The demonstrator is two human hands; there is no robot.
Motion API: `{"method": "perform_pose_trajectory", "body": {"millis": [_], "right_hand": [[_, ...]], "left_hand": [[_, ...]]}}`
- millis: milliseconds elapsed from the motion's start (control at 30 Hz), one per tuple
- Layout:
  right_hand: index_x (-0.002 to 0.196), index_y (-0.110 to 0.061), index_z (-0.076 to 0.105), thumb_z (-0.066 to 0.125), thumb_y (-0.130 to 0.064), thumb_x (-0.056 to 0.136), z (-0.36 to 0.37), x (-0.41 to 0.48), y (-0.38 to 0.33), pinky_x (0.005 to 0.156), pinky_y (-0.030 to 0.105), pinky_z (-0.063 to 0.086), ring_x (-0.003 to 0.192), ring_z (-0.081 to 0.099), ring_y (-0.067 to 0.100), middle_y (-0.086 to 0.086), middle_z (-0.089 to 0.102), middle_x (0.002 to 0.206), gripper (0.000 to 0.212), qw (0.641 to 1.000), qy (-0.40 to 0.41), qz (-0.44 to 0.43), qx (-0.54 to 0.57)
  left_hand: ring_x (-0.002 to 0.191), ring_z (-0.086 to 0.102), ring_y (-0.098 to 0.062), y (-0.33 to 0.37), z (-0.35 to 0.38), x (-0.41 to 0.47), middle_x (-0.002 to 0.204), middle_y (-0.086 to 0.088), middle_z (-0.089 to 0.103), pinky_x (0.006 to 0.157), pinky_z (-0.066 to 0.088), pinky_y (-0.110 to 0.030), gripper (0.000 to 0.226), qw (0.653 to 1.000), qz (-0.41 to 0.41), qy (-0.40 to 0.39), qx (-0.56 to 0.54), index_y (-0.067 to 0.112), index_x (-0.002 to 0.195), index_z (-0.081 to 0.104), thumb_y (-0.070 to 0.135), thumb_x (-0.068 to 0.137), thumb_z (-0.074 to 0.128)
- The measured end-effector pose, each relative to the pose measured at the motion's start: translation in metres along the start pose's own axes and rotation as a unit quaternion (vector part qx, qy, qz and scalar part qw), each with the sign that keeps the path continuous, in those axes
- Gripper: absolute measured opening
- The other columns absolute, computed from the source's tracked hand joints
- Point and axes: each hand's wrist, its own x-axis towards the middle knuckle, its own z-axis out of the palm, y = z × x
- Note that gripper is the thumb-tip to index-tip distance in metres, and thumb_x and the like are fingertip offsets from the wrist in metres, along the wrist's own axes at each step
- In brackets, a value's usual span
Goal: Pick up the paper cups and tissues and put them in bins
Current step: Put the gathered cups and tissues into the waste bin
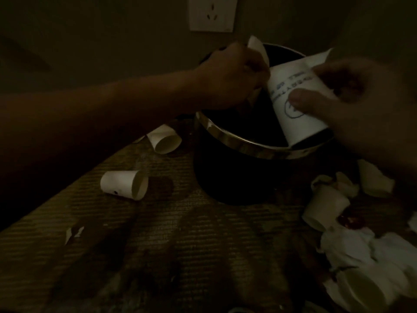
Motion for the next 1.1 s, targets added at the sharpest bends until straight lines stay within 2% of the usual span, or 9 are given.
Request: {"method": "perform_pose_trajectory", "body": {"millis": [100,200,333,500,600,700,800,967,1100], "right_hand": [[0.12,-0.034,0.057,0.071,-0.056,0.072,0.007,-0.003,0.004,0.062,0.007,0.041,0.079,0.05,-0.026,-0.028,0.053,0.1,0.055,0.996,-0.045,0.008,-0.079],[0.126,-0.03,0.058,0.06,-0.066,0.073,0.011,-0.004,-0.002,0.079,0.028,0.044,0.101,0.058,0.004,-0.006,0.062,0.12,0.064,0.983,-0.092,0.015,-0.159],[0.13,-0.037,0.056,0.055,-0.065,0.081,0.012,-0.006,-0.005,0.088,0.03,0.041,0.115,0.057,0.021,-0.002,0.064,0.123,0.056,0.97,-0.096,-0.015,-0.224],[0.108,-0.027,0.068,0.061,-0.042,0.091,0.03,-0.018,-0.022,0.067,0.0,0.036,0.074,0.054,-0.011,-0.031,0.052,0.084,0.023,0.986,-0.011,-0.126,-0.106],[0.099,-0.02,0.068,0.063,-0.03,0.091,0.063,-0.031,-0.045,0.07,0.009,0.044,0.075,0.057,0.0,-0.015,0.06,0.083,0.014,0.976,-0.012,-0.211,-0.047],[0.098,-0.014,0.069,0.065,-0.024,0.089,0.109,-0.044,-0.059,0.072,0.024,0.046,0.083,0.059,0.011,-0.002,0.066,0.09,0.014,0.966,-0.086,-0.244,-0.029],[0.105,-0.015,0.068,0.067,-0.022,0.089,0.157,-0.058,-0.061,0.078,0.027,0.048,0.092,0.057,0.012,-0.003,0.065,0.099,0.017,0.955,-0.187,-0.23,-0.022],[0.133,-0.025,0.049,0.066,-0.033,0.09,0.223,-0.063,-0.044,0.082,0.008,0.032,0.114,0.043,0.003,-0.008,0.05,0.131,0.047,0.931,-0.34,-0.125,-0.037],[0.151,-0.034,0.016,0.069,-0.042,0.086,0.259,-0.058,-0.02,0.093,0.023,0.029,0.136,0.035,0.016,-0.005,0.033,0.153,0.084,0.907,-0.417,0.023,-0.044]], "left_hand": [[0.094,0.049,-0.006,-0.003,0.003,0.005,0.108,0.009,0.055,0.057,0.035,-0.003,0.027,0.997,-0.005,-0.031,0.069,0.025,0.123,0.065,0.029,0.101,0.051],[0.1,0.053,-0.007,-0.004,-0.002,0.003,0.115,0.009,0.06,0.072,0.039,-0.017,0.022,0.993,-0.011,-0.071,0.093,0.032,0.115,0.066,0.026,0.099,0.053],[0.089,0.058,0.002,-0.001,-0.016,-0.012,0.104,0.015,0.062,0.06,0.041,-0.003,0.02,0.996,-0.006,-0.041,0.078,0.031,0.113,0.067,0.027,0.099,0.055],[0.093,0.057,0.017,-0.009,-0.04,-0.061,0.091,0.025,0.06,0.071,0.043,0.002,0.01,0.996,0.05,0.051,0.048,0.031,0.102,0.065,0.028,0.098,0.056],[0.091,0.06,0.011,-0.03,-0.053,-0.094,0.092,0.022,0.064,0.074,0.047,-0.005,0.011,0.993,0.047,0.077,0.081,0.026,0.099,0.067,0.03,0.096,0.057],[0.089,0.059,0.015,-0.068,-0.058,-0.123,0.092,0.022,0.064,0.069,0.047,-0.004,0.01,0.995,-0.03,0.049,0.082,0.031,0.102,0.066,0.033,0.094,0.059],[0.094,0.057,0.014,-0.118,-0.049,-0.152,0.099,0.023,0.059,0.06,0.043,-0.006,0.016,0.986,-0.127,0.007,0.112,0.036,0.108,0.061,0.034,0.091,0.063],[0.135,0.037,-0.023,-0.197,-0.016,-0.19,0.147,-0.001,0.041,0.101,0.038,-0.037,0.058,0.948,-0.255,-0.073,0.173,0.035,0.14,0.044,0.038,0.088,0.068],[0.141,0.026,-0.03,-0.23,0.003,-0.196,0.155,-0.004,0.029,0.111,0.034,-0.05,0.077,0.944,-0.267,-0.097,0.167,0.035,0.149,0.031,0.045,0.083,0.071]]}}
